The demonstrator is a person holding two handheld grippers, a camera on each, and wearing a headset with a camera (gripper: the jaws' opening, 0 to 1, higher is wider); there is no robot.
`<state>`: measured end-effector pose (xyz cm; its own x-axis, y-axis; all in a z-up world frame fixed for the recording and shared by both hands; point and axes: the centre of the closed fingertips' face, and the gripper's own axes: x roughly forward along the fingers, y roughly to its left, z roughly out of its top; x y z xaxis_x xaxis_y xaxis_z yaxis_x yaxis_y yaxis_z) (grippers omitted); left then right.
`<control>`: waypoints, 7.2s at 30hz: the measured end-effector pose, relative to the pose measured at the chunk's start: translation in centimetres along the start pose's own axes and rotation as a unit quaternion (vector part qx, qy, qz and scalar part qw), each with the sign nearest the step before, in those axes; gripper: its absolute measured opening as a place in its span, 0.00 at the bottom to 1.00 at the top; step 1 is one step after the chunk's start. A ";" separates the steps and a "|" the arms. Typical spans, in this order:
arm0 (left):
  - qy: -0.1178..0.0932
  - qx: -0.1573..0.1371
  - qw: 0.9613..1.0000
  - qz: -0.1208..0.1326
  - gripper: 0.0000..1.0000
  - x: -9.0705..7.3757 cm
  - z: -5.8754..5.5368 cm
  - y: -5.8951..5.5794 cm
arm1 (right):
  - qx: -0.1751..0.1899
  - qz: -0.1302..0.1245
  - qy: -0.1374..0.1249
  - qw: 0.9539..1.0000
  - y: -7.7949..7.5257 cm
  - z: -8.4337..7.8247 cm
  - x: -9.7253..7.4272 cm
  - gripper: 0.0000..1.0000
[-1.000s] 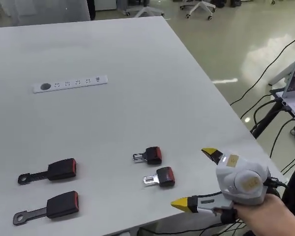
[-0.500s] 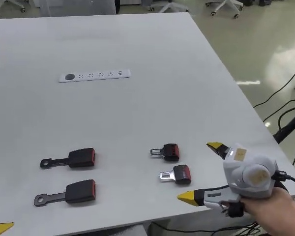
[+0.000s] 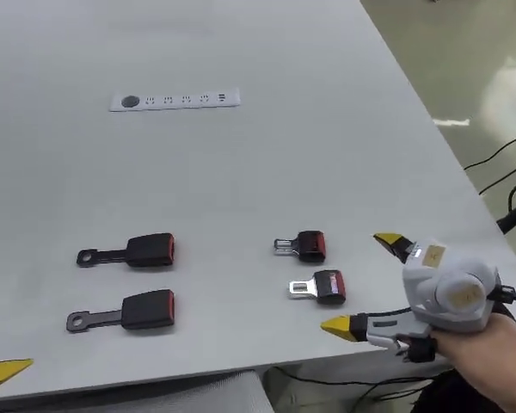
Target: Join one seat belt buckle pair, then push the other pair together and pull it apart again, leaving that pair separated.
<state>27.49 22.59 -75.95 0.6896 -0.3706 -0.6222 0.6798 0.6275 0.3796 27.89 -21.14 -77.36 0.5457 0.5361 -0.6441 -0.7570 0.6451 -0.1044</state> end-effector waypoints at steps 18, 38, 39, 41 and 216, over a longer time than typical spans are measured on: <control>-0.003 -0.003 1.000 -0.001 1.00 0.1 0.2 0.0 | -0.005 -0.008 0.009 1.000 -0.8 0.0 -0.8 0.98; 0.021 0.007 0.999 -0.025 1.00 -0.3 0.1 -0.6 | -0.010 0.000 0.037 0.999 -0.6 -0.7 -1.5 0.83; 0.022 0.009 0.999 -0.027 1.00 -0.3 0.1 -0.7 | -0.012 -0.001 0.039 0.999 -0.7 -0.7 -1.5 0.81; 0.037 0.021 0.999 -0.033 1.00 -0.3 -0.4 -0.8 | -0.010 0.006 0.038 0.999 -0.8 -0.6 -1.5 0.81; 0.153 0.221 0.892 -0.363 0.31 12.6 4.2 -13.2 | -0.201 0.240 0.098 0.945 14.3 5.5 16.5 0.28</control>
<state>28.27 6.82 -85.94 -0.0265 -0.3225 -0.9462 0.9983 -0.0570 -0.0085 28.08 -0.10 -85.35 0.0572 0.5785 -0.8136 -0.9972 0.0727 -0.0184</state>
